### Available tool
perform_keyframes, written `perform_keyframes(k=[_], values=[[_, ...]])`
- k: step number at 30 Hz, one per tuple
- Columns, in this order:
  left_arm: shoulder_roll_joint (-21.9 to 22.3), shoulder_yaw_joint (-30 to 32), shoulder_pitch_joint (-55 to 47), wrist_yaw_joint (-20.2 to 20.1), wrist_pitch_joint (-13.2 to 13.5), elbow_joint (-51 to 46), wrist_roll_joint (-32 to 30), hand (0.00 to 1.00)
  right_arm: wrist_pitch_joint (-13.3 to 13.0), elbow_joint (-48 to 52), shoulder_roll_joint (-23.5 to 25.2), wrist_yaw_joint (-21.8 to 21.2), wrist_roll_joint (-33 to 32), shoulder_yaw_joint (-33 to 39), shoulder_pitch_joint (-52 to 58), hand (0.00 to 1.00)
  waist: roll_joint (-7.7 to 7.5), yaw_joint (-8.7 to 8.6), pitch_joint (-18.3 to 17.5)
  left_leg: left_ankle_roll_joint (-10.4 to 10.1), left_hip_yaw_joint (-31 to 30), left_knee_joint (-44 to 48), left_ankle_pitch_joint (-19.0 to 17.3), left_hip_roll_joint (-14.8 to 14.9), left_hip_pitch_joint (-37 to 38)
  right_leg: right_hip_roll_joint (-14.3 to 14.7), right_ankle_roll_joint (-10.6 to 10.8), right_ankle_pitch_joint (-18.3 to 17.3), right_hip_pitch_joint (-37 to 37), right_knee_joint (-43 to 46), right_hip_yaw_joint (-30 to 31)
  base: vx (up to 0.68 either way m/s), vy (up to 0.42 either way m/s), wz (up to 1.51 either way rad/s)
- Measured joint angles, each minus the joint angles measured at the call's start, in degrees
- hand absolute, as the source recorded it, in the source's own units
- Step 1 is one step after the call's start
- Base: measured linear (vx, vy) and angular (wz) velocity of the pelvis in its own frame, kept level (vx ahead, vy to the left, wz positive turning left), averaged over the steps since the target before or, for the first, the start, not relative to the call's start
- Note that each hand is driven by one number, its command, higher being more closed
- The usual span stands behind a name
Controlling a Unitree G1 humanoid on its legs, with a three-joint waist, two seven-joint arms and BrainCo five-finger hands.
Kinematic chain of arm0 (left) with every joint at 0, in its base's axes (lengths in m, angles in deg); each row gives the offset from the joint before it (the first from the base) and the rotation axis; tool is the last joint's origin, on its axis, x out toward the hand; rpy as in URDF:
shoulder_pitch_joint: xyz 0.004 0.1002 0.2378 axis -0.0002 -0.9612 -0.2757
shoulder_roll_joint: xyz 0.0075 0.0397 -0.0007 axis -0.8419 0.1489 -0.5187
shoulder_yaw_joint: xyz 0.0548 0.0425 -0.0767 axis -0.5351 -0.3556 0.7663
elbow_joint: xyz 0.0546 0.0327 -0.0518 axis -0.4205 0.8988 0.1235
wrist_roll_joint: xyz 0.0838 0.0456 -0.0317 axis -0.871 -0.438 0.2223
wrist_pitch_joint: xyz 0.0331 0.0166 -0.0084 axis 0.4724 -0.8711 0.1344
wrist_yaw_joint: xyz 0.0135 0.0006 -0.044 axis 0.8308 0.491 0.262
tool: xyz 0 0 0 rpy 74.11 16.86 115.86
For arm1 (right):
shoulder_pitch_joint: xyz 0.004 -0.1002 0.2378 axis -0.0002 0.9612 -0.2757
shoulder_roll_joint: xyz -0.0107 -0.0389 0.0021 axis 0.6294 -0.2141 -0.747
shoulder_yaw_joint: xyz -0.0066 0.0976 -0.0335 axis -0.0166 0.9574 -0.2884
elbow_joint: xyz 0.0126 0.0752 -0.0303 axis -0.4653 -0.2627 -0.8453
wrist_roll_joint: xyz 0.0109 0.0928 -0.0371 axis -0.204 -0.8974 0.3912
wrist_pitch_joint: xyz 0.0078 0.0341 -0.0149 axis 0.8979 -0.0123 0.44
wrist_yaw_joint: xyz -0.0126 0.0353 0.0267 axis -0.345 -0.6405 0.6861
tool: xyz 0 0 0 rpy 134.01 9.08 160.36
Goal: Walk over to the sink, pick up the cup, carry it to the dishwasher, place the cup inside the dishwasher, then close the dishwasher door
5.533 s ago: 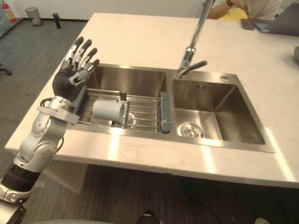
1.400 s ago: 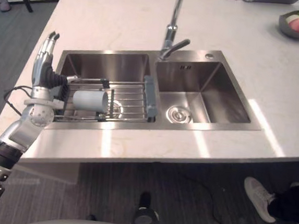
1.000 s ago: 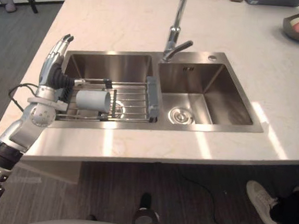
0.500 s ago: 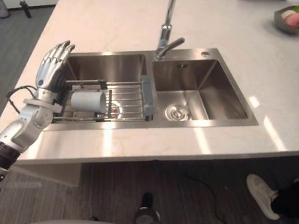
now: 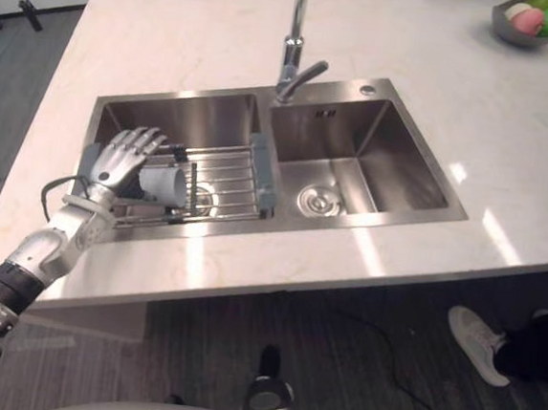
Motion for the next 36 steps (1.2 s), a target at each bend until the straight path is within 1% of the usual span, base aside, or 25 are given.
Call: perform_keyframes(k=[2,3,4,5,7,8,9,14,16,21,24,25,27,30,33,36], values=[[0.1,-1.8,0.0,-1.8,0.0,0.0,-0.8,0.00,0.0,0.0,-0.3,0.0,0.0,-0.7,0.0,0.00,0.01,-0.17,0.0,0.0,0.1,0.0,0.0,0.0,0.0,0.0,0.0,0.0,0.0,0.0,0.1,0.00,0.000,0.00],[0.4,-2.8,0.0,-3.3,-0.3,0.0,-1.2,0.00,0.0,0.0,-0.3,0.0,0.0,-1.2,0.0,0.00,0.03,-0.39,0.0,0.0,0.1,0.0,0.0,0.1,0.0,0.0,0.0,0.0,-0.1,0.0,0.2,-0.01,-0.001,-0.03],[0.8,-3.1,0.0,-5.5,-1.4,0.0,-1.7,0.00,-0.1,0.0,-0.3,0.0,0.0,-1.5,0.0,0.00,0.06,-0.63,0.0,0.0,0.1,0.0,-0.1,0.1,0.0,0.1,0.0,0.0,-0.1,0.0,0.2,0.00,0.001,-0.03],[0.8,-3.1,0.0,-6.6,-2.0,0.0,-2.1,0.00,-0.1,0.0,-0.3,0.0,0.0,-1.5,0.0,0.00,0.07,-0.70,0.0,0.0,0.2,0.0,-0.1,0.2,0.0,0.2,0.0,0.0,-0.1,0.0,0.3,0.00,0.001,-0.04],[0.8,-3.2,0.0,-9.6,-4.2,0.2,-2.4,0.00,-0.2,0.0,-0.4,0.0,0.0,-1.5,0.0,0.00,0.27,-1.10,0.1,-0.1,0.3,0.0,-0.2,0.4,0.1,0.3,0.0,0.0,-0.1,0.0,0.3,0.01,0.001,-0.02],[0.8,-3.2,0.0,-10.0,-4.7,0.3,-2.4,0.00,-0.2,0.0,-0.4,0.0,0.0,-1.5,0.0,0.00,0.34,-1.18,0.2,-0.1,0.3,0.0,-0.2,0.4,0.1,0.4,0.0,0.0,-0.1,0.0,0.3,0.00,0.000,0.00],[0.9,-3.3,0.1,-10.6,-5.8,0.3,-2.5,0.00,-0.3,0.0,-0.4,0.0,0.0,-1.5,0.0,0.00,0.44,-1.24,0.2,-0.2,0.3,0.0,-0.2,0.4,0.1,0.4,0.0,0.0,-0.1,0.0,0.3,0.00,0.000,0.00],[1.2,-3.1,0.2,-10.3,-8.6,1.6,-6.7,0.00,-0.6,0.0,-0.7,0.0,0.0,-2.1,0.0,0.00,0.56,-1.27,0.3,-0.2,0.3,0.0,-0.2,0.4,0.2,0.3,0.0,0.0,0.0,0.0,0.3,0.00,0.000,0.00],[1.4,-3.1,0.4,-9.8,-9.3,2.3,-7.4,0.00,-0.6,0.0,-0.7,0.0,0.0,-2.1,0.0,0.00,0.57,-1.32,0.3,-0.2,0.3,0.0,-0.2,0.4,0.2,0.3,0.0,0.0,0.0,0.0,0.3,0.00,0.000,0.00],[3.0,-2.9,1.6,-9.4,-12.5,5.5,-10.3,0.00,-0.5,0.2,-1.5,0.3,0.0,-3.5,0.0,0.00,0.63,-1.44,0.3,-0.2,0.4,0.1,-0.2,0.4,0.3,0.4,0.0,-0.1,0.0,0.0,0.5,0.00,0.000,-0.01],[4.0,-0.9,1.8,-9.5,-13.6,7.6,-10.7,0.00,-0.5,1.2,-1.6,1.0,0.0,-3.8,0.0,0.00,0.72,-1.98,0.3,-0.2,0.7,0.1,-0.2,0.4,0.3,0.4,0.3,-0.3,-0.1,0.0,0.8,0.00,0.000,-0.05],[4.2,-0.7,1.9,-9.6,-14.4,8.3,-10.8,0.00,-0.4,1.6,-1.6,1.0,0.0,-3.9,0.0,0.00,0.73,-2.21,0.3,-0.2,0.8,0.1,-0.2,0.4,0.4,0.5,0.3,-0.3,-0.1,0.0,0.9,0.00,0.000,-0.03],[4.2,-0.7,2.2,-9.5,-14.9,9.3,-10.8,0.00,-0.4,1.7,-1.6,1.0,0.0,-4.0,0.0,0.00,0.78,-2.56,0.3,-0.2,0.9,0.1,-0.2,0.5,0.4,0.5,0.3,-0.3,-0.1,0.0,1.0,0.00,0.000,0.00],[4.5,-0.7,2.5,-9.5,-14.9,10.0,-10.6,0.00,-0.4,1.7,-1.6,1.0,0.0,-4.0,0.0,0.00,0.78,-2.63,0.3,-0.2,1.0,0.1,-0.3,0.5,0.4,0.5,0.3,-0.3,-0.2,0.0,1.0,0.00,0.000,0.00],[4.8,-0.7,3.2,-9.7,-14.9,11.2,-8.8,0.00,-0.4,1.7,-1.6,1.0,0.0,-4.1,0.0,0.00,0.81,-2.64,0.3,-0.2,1.0,0.2,-0.4,0.5,0.4,0.5,0.3,-0.3,-0.2,0.0,1.1,0.00,0.000,0.00],[5.1,-0.8,3.5,-11.6,-14.9,11.6,-8.3,0.00,-0.4,1.7,-1.6,1.0,0.0,-4.1,0.0,0.00,0.82,-2.72,0.3,-0.2,1.1,0.4,-0.6,0.5,0.4,0.5,0.3,-0.3,-0.1,0.0,1.1,0.00,0.000,0.00]])
